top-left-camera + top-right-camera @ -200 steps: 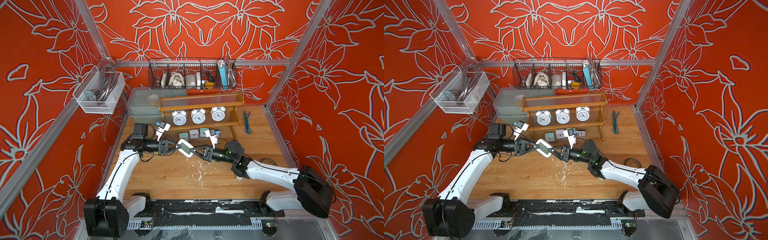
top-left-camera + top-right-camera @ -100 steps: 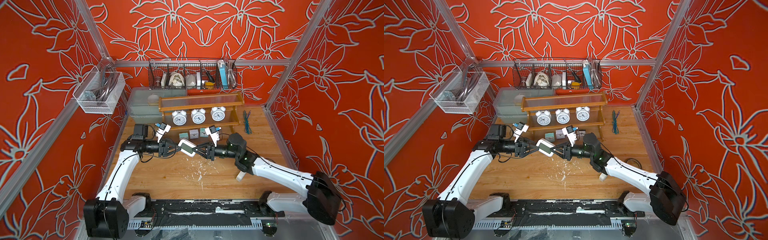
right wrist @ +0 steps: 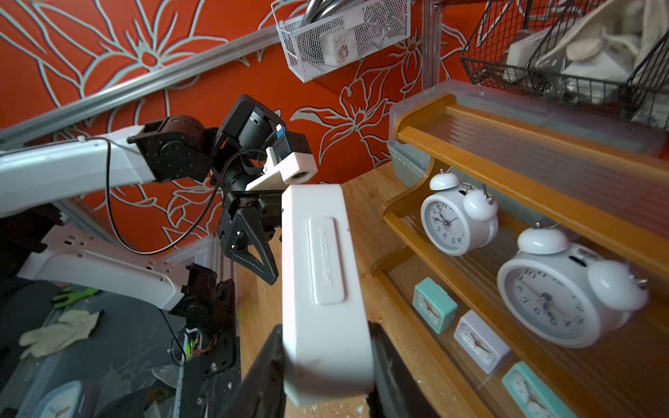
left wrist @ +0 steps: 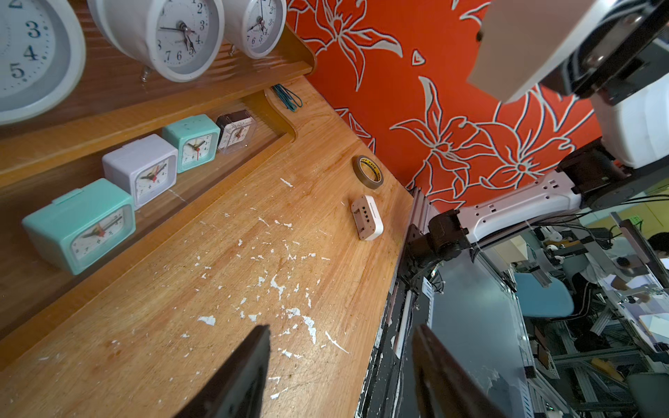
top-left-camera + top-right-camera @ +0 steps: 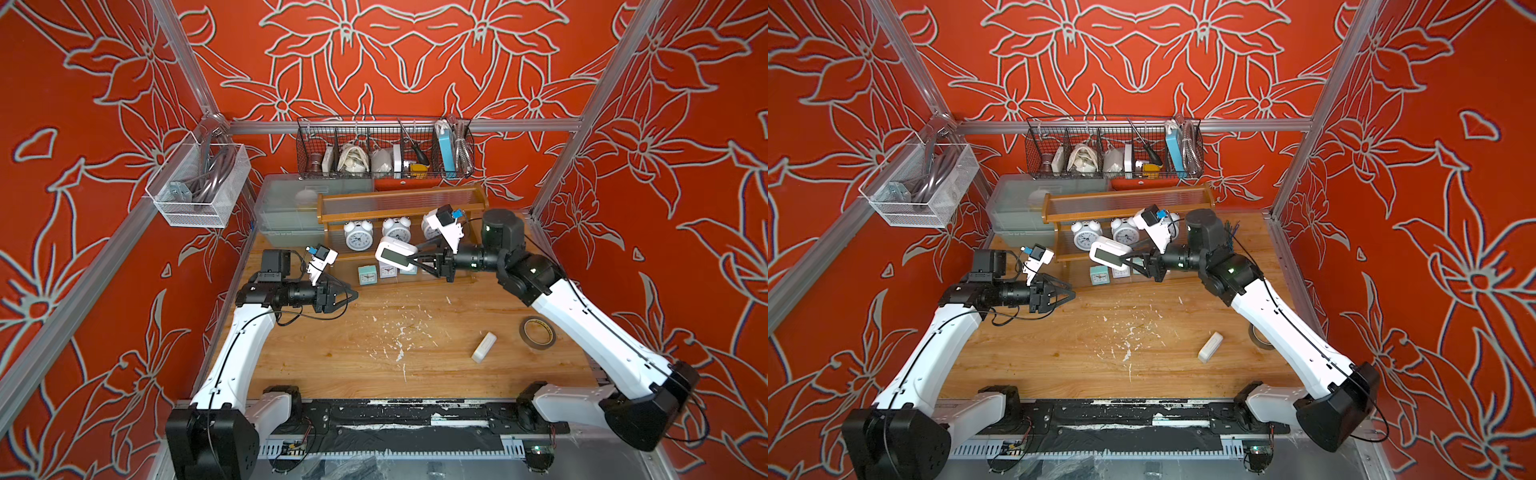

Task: Place the alarm clocks on the shelf by style
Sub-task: Place the alarm on the shelf.

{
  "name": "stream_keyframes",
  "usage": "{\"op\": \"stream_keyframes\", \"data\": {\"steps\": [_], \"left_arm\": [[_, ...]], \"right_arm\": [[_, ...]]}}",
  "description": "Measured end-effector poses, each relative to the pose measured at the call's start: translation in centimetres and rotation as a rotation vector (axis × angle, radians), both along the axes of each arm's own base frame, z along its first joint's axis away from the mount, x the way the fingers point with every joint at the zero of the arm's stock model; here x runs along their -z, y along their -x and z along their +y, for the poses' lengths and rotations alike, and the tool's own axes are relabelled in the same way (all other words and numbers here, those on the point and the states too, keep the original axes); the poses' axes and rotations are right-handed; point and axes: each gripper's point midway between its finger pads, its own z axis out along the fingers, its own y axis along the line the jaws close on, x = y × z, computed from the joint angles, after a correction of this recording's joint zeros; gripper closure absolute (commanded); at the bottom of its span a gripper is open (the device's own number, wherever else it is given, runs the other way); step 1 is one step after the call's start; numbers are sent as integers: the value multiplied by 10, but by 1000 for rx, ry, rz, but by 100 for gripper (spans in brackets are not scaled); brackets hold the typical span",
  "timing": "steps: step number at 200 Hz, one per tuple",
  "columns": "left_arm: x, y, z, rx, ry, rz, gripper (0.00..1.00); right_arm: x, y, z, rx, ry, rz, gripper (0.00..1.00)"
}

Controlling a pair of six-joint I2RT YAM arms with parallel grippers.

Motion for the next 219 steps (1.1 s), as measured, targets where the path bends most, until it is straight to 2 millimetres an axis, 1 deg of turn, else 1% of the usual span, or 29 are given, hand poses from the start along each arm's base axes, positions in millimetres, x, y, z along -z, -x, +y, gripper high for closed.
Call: {"op": "stream_keyframes", "data": {"steps": [11,24,65,80,114,142,165,186,219], "left_arm": [[1,0,0,-3,-3,0,36],[0,0,0,-3,-5,-3,35],[1,5,0,4,-10,-25,32],[-1,6,0,7,-11,-35,31],[-2,9,-1,11,-12,-50,29],[-2,11,-1,13,-14,-58,29],[-2,11,-1,14,-15,-60,29],[-2,11,-1,14,-15,-61,28],[-3,12,-1,17,-11,-62,28]], "right_arm": [[-8,-10,2,6,26,-33,76],[-13,-23,6,14,63,-55,76],[-13,-72,26,30,165,-80,76],[-13,-87,35,25,187,-84,76],[-22,-117,55,19,195,-121,76],[-18,-135,64,16,199,-138,76],[-5,-143,68,17,215,-122,76],[2,-152,69,30,221,-120,75],[5,-170,69,75,219,-144,75]]}}
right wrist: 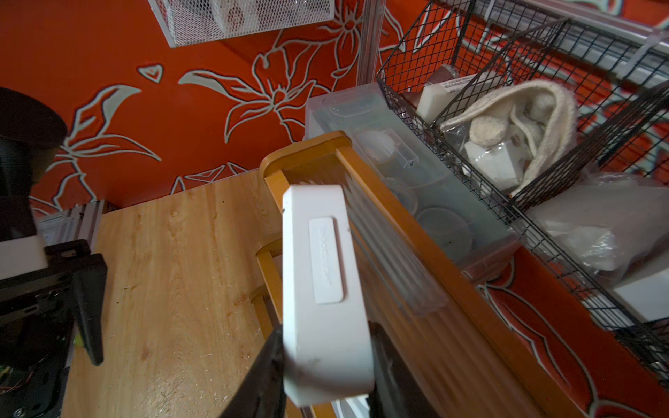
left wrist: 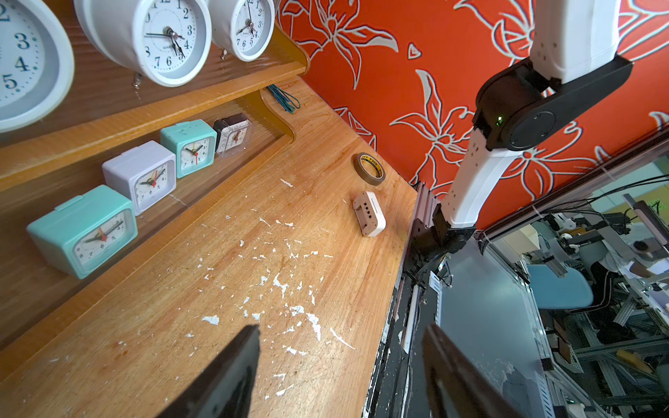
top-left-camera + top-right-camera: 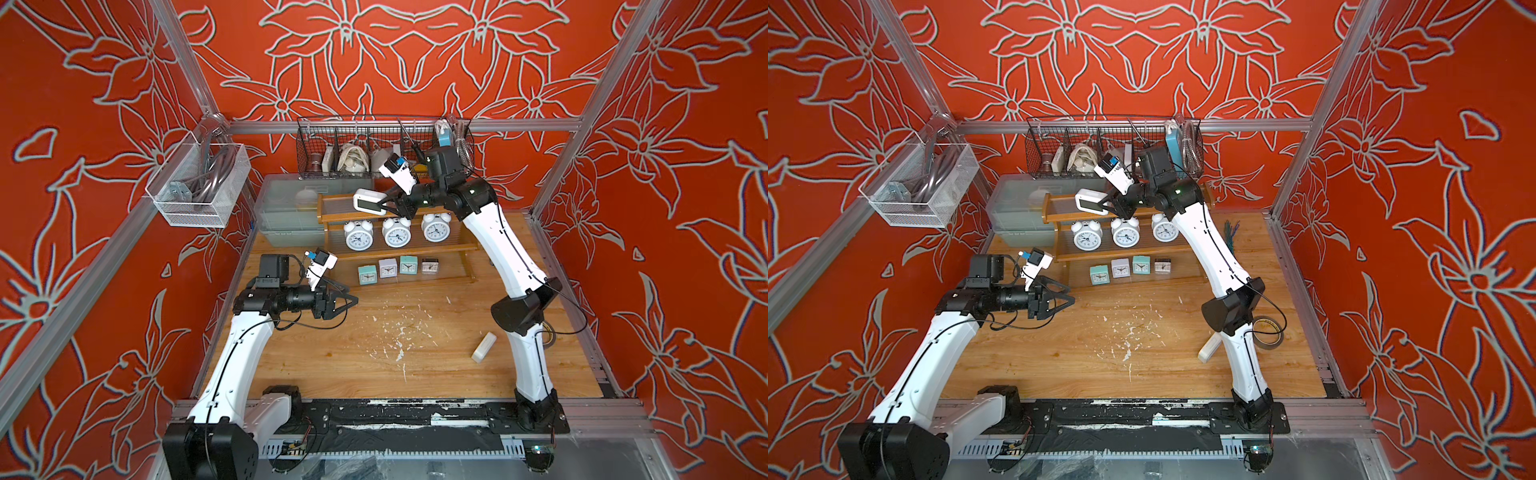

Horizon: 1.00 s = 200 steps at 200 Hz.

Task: Place the alarm clocks on the shelf by style
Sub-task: Place the alarm on the shelf.

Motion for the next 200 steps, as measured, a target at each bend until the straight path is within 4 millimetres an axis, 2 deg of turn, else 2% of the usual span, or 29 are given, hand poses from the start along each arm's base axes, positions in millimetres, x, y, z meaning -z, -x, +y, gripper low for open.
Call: {"op": "stream_keyframes", "data": {"steps": [88,118,156,200], "left_arm": [[1,2,0,1,2,12,28],[1,2,0,1,2,13,28],[1,2,0,3,1,14,28],[2,3,0,6,-1,9,28]], "right_arm": [[19,-44,-5,96,-4,-22,72],[30,-51,-4,103,1,-9,69],[30,-56,-4,110,-7,-16,67],[32,-62,-4,114,-16,-22,59]]}}
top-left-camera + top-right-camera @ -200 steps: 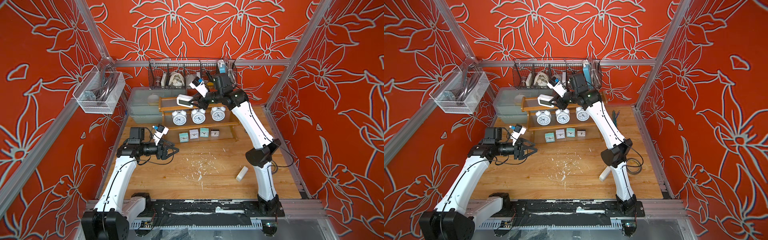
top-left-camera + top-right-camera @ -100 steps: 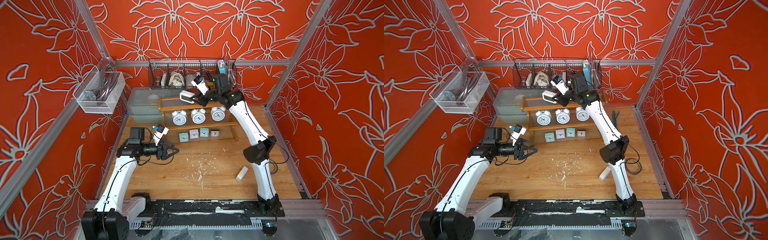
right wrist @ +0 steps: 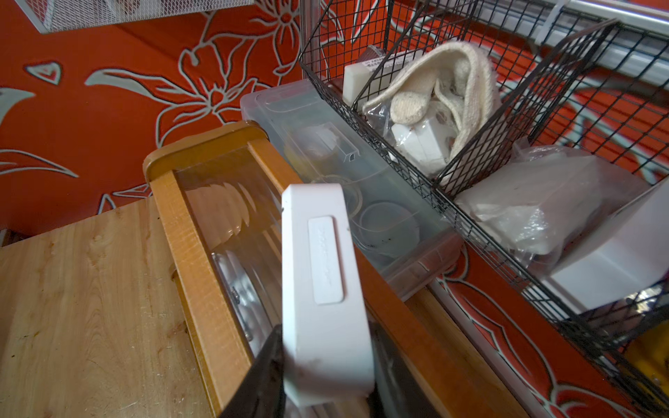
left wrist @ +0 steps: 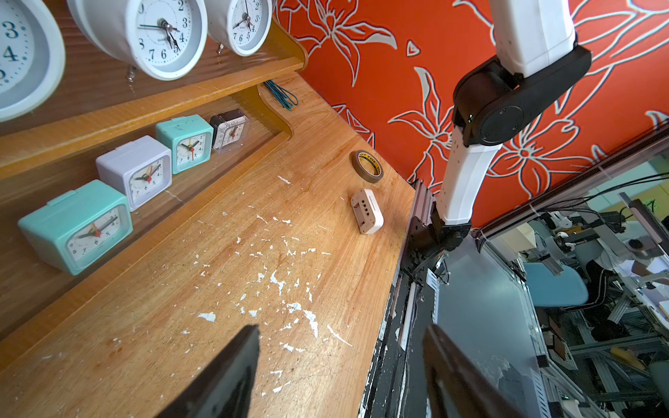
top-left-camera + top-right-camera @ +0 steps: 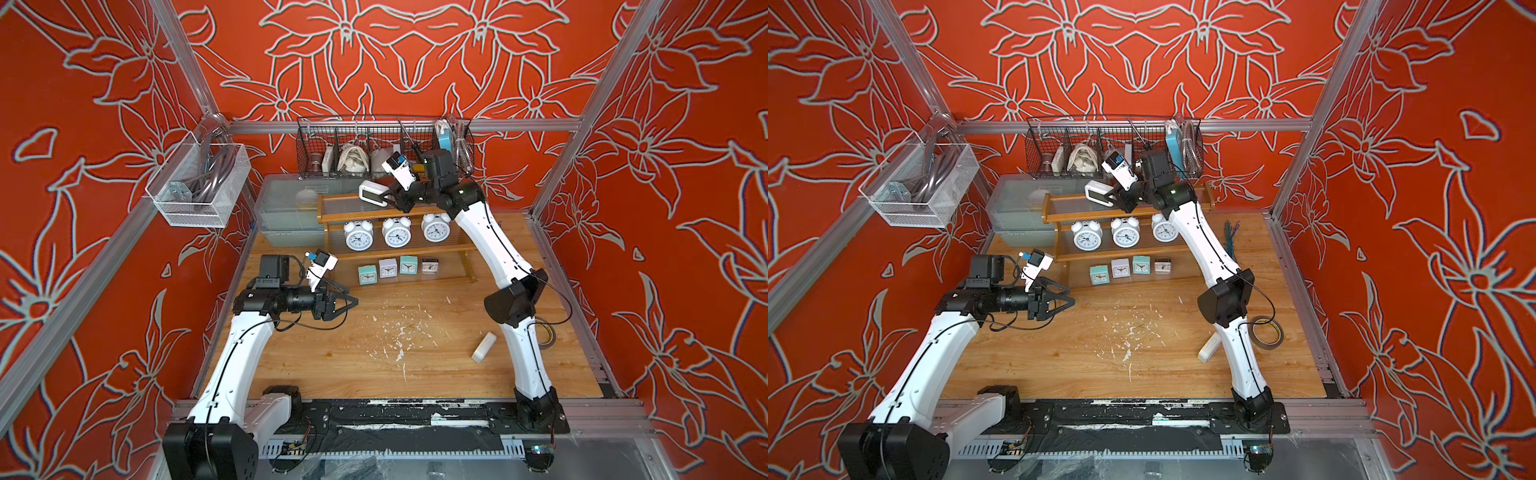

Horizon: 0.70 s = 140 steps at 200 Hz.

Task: Place the alarm clocks on the shelf by style
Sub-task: Place the alarm on the shelf.

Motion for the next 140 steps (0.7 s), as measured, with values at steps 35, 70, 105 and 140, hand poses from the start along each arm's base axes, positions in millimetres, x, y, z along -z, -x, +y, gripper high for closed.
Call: {"op": "stream_keyframes", "data": {"steps": [35,70,105,140], "left_arm": [[0,0,0,2,-2,-3,28],[1,1,0,4,-3,-5,28],[1,1,0,5,-4,-3,28],[1,1,0,5,-5,-4,28]], "right_arm": [[8,-4,-1,0,4,15,53],[13,-4,-1,-24,-2,30,51],[11,1,2,-63,-14,31,57],[10,4,2,-96,-21,24,64]]}}
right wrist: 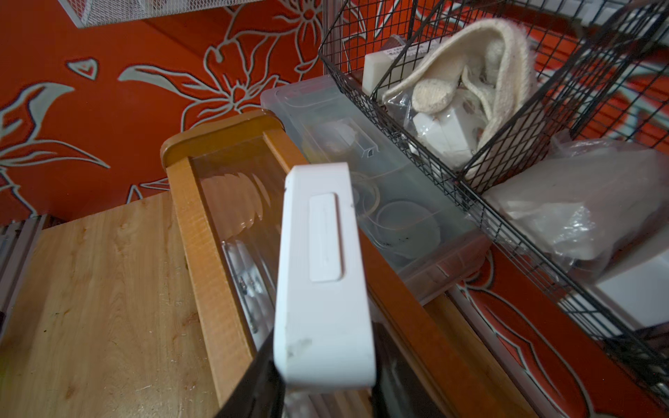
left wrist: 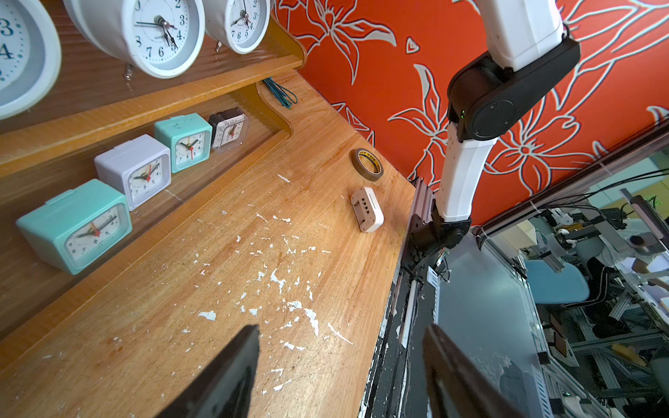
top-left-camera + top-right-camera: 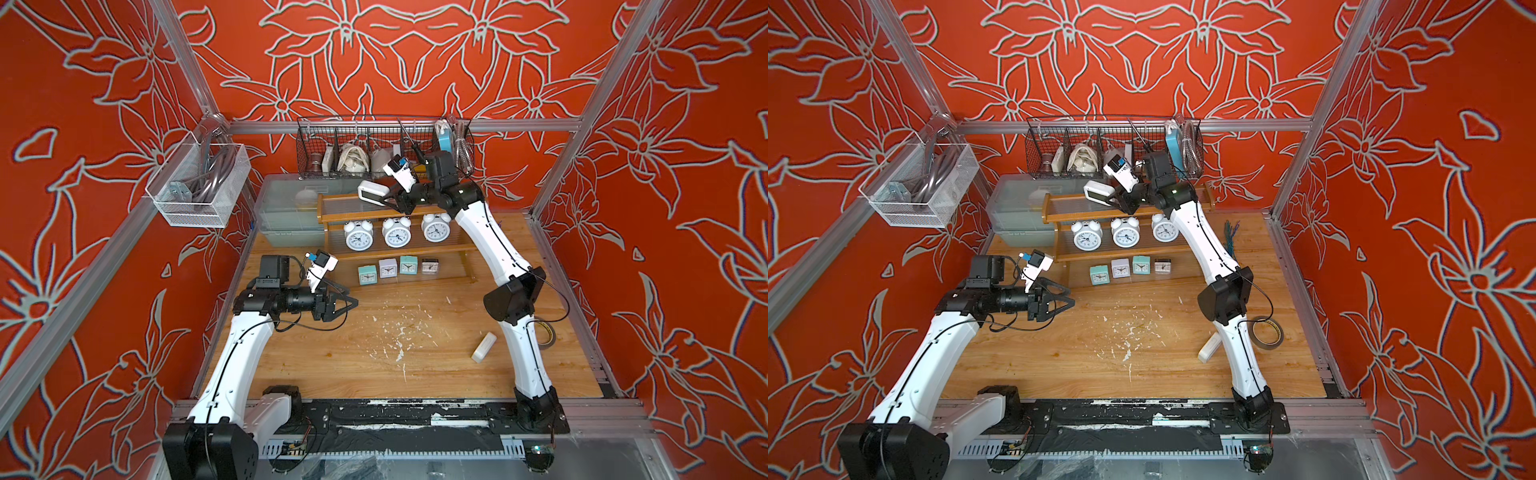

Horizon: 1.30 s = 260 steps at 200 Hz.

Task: Place the alarm clocks on the shelf by style
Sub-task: Place the alarm on the shelf.

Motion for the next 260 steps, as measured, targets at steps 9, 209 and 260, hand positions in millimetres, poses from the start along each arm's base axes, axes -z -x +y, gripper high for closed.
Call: {"op": "stream_keyframes", "data": {"steps": [9,209,260], "left_arm": [[0,0,0,1,-1,-2,28],[2,-1,0,3,-3,2,28],[3,-1,0,4,-3,3,28]], "right_arm": [[0,1,0,-7,-2,0,65],[4,9,-6,-172,-33,-35,62],[15,8,-4,-181,-21,-18,40]]}}
